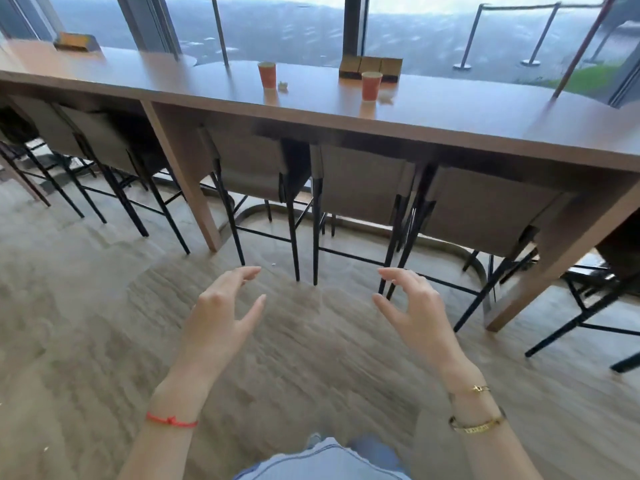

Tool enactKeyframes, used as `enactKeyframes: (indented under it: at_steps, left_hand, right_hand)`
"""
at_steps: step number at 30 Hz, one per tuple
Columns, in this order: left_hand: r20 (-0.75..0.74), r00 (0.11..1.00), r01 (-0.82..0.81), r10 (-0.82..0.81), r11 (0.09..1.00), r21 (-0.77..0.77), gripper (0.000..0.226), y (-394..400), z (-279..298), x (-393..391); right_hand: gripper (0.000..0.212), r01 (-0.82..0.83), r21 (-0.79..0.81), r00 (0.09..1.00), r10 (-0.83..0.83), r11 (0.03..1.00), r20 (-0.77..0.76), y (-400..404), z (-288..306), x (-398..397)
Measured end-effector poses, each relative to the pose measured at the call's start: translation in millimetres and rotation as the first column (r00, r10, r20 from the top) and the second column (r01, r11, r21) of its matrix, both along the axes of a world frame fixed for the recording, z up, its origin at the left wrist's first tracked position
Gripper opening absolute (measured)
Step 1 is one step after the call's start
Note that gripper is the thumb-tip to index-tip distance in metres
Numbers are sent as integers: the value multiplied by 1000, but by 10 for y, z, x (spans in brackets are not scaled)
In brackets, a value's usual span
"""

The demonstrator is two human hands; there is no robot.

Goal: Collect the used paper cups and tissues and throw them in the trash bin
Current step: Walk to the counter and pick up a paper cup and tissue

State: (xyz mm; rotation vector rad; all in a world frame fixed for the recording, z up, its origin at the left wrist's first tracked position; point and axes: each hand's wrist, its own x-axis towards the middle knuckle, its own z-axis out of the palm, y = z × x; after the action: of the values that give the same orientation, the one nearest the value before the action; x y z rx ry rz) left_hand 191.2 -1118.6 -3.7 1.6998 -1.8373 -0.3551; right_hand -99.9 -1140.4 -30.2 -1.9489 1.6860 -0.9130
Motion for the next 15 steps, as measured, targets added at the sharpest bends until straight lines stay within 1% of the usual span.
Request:
enactKeyframes:
  at_steps: [7, 13, 15]
  left_hand:
    - [1, 998, 58, -58, 998, 29, 41, -1522, 87, -22]
    - [-9, 997, 81, -81, 997, 1, 44, -2954, 61, -261]
    - [-38, 996, 86, -86, 996, -13, 46, -3494, 87, -415]
  right_hand:
    - [39, 36, 25, 999, -36, 999, 9, -1437, 33, -2]
    - [39, 65, -29, 998, -65, 997, 8, -2802, 11, -225]
    - [38, 87, -50, 996, -86, 995, 19, -3314, 36, -361]
